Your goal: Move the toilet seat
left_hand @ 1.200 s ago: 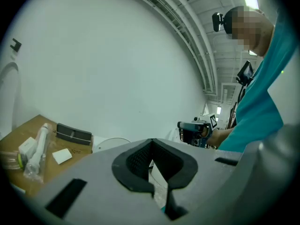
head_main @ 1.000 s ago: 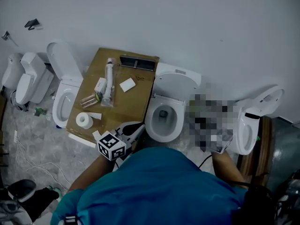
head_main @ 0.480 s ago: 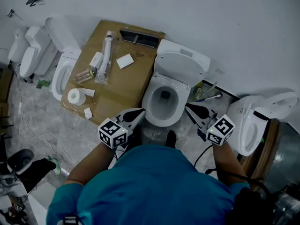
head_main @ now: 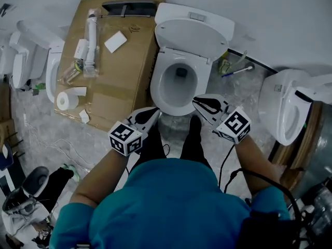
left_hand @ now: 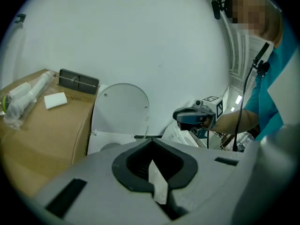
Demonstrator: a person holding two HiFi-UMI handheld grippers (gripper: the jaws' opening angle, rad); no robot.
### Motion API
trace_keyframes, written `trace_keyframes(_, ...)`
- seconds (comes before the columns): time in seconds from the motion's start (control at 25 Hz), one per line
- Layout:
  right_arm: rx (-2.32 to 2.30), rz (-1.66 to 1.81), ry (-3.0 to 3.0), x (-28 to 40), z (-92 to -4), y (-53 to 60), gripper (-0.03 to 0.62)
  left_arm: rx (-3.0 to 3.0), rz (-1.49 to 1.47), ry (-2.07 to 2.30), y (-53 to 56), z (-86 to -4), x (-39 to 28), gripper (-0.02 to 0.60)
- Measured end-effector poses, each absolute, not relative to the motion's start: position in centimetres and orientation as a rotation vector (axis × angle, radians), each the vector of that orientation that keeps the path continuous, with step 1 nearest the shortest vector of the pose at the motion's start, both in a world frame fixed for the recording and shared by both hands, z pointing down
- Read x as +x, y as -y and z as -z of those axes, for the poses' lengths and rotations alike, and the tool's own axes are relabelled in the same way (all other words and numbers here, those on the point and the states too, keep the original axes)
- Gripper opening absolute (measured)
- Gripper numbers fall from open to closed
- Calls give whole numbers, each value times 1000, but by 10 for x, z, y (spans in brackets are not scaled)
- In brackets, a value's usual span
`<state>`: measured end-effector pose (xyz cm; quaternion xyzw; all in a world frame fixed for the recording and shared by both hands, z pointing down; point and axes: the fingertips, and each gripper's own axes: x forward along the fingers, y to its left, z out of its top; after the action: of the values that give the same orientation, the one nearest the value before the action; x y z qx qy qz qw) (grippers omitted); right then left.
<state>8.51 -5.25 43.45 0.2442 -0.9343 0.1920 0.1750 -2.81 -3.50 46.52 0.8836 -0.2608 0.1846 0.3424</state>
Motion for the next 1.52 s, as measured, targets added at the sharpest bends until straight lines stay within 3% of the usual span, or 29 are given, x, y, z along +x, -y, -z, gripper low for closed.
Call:
trace_keyframes(0.12,644,-551,2599,78,-483,46,14,2274,-542,638,30,-506,-21,3)
trace_keyframes(0.24,583,-538,2540,72,-534,38,75,2258,-575,612,26,-541,-14,3)
trace_keyframes(0.88,112,-180,2217,55,-777,-30,252,2164,-637,630,17,-678,-22,3)
trace_keyframes(1.24,-88,35,1986,62,-882,-64,315,2148,-648,589,7,-709,-20,3)
trace_keyframes(1.52,-179,149,1864,61,-922,-77,327,2146,-654,571,4,-716,-20,3)
